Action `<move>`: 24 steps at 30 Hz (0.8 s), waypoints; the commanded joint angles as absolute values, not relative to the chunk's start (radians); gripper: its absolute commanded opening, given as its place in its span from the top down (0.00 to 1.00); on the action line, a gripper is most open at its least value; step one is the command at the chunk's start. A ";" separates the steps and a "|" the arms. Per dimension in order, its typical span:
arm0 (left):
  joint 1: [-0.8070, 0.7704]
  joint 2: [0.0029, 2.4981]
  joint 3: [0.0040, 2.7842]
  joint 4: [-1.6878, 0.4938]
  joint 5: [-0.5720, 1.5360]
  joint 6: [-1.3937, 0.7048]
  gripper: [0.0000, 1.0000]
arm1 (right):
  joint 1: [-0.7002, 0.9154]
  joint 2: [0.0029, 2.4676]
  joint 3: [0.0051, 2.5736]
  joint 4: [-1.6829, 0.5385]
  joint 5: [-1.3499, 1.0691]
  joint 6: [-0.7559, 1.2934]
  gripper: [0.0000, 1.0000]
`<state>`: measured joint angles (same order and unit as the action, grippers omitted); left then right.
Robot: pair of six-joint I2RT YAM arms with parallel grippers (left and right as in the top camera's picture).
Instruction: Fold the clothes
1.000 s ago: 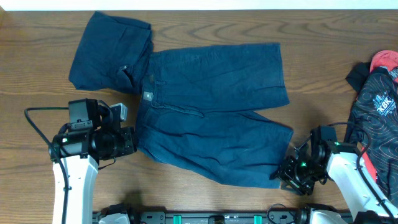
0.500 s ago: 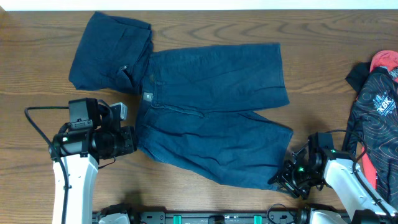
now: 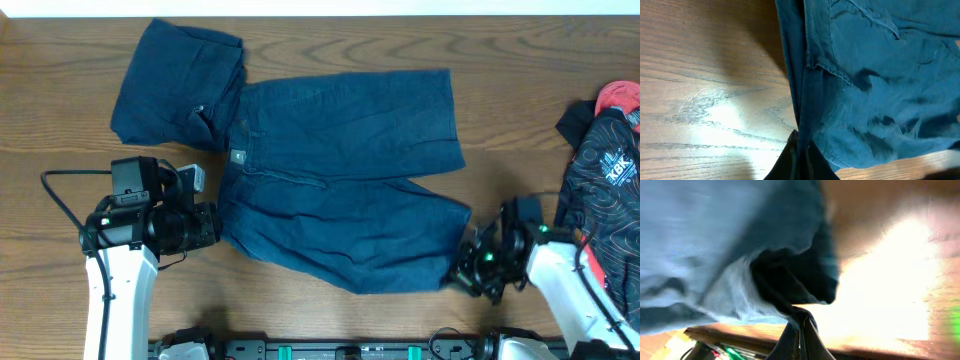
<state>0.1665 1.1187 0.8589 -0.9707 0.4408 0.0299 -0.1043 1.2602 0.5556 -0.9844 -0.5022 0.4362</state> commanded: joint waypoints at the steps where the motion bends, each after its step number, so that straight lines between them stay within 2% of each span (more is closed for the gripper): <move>1: 0.167 1.123 0.877 -0.971 0.436 0.028 0.94 | -0.102 1.261 0.683 -1.033 -0.506 0.366 0.99; 9: 0.167 1.123 0.877 -0.971 0.436 0.028 0.94 | -0.138 1.261 0.842 -1.078 -0.492 0.332 0.99; 24: 0.167 1.123 0.877 -0.968 0.436 0.028 0.94 | -0.101 1.271 0.683 -0.997 -0.455 0.352 0.99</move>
<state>0.1661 1.1187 0.8589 -0.9691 0.4408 0.0299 -0.1181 1.2633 0.7288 -1.0229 -0.4561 0.3546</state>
